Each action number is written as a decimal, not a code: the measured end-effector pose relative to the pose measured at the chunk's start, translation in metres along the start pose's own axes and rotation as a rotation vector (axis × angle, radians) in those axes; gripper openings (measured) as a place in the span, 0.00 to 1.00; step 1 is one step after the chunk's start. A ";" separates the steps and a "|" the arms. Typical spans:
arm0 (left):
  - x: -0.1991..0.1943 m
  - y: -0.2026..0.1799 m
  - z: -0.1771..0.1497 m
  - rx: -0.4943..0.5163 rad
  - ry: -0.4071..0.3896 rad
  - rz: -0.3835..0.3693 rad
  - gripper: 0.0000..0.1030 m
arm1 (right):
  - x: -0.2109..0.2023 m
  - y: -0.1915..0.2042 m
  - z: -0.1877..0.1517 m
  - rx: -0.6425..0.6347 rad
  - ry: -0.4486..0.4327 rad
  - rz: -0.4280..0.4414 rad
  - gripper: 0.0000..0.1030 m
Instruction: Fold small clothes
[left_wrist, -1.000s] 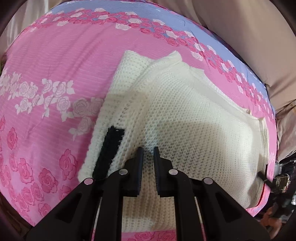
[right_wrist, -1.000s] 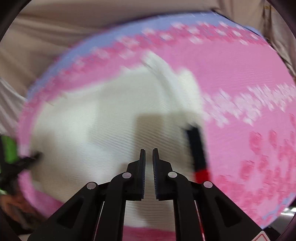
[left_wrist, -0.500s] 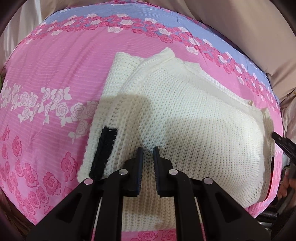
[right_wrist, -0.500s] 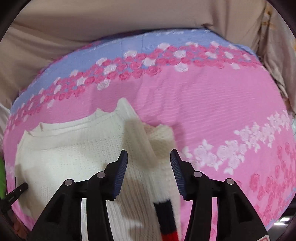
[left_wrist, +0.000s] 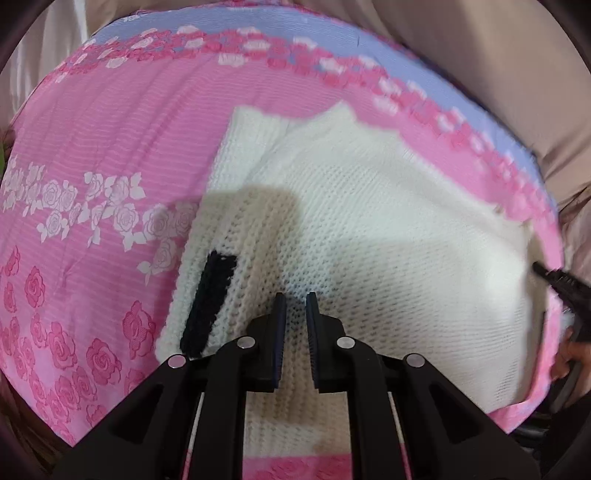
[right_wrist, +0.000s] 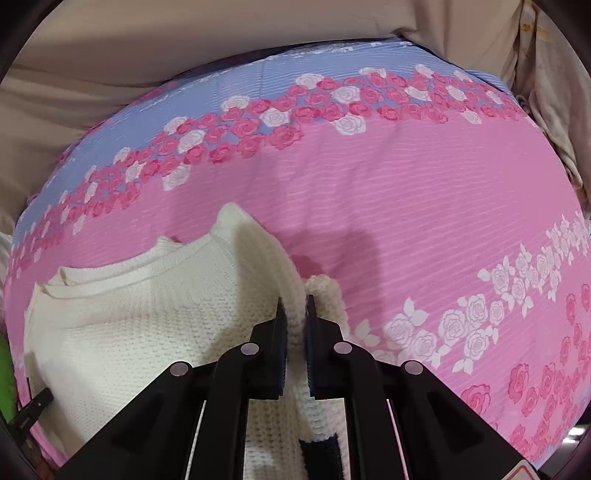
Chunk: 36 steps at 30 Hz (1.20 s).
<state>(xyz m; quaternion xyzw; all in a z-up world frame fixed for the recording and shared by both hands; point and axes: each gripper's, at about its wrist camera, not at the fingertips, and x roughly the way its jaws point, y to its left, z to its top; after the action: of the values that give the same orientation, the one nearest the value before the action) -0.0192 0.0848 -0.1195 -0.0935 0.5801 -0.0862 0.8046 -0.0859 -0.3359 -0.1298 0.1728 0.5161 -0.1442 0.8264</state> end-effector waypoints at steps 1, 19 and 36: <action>-0.010 -0.001 0.005 -0.005 -0.033 -0.023 0.11 | -0.006 0.001 -0.001 -0.001 -0.012 0.017 0.11; 0.023 0.031 0.101 -0.069 -0.049 0.092 0.00 | -0.012 -0.035 0.006 0.112 -0.023 0.004 0.07; 0.036 -0.022 0.100 0.002 -0.015 -0.118 0.06 | -0.012 -0.015 0.011 0.079 0.004 0.097 0.15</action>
<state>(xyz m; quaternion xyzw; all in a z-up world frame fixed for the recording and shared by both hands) 0.0863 0.0596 -0.1164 -0.1274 0.5674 -0.1333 0.8026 -0.0885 -0.3539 -0.1165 0.2304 0.5026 -0.1240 0.8240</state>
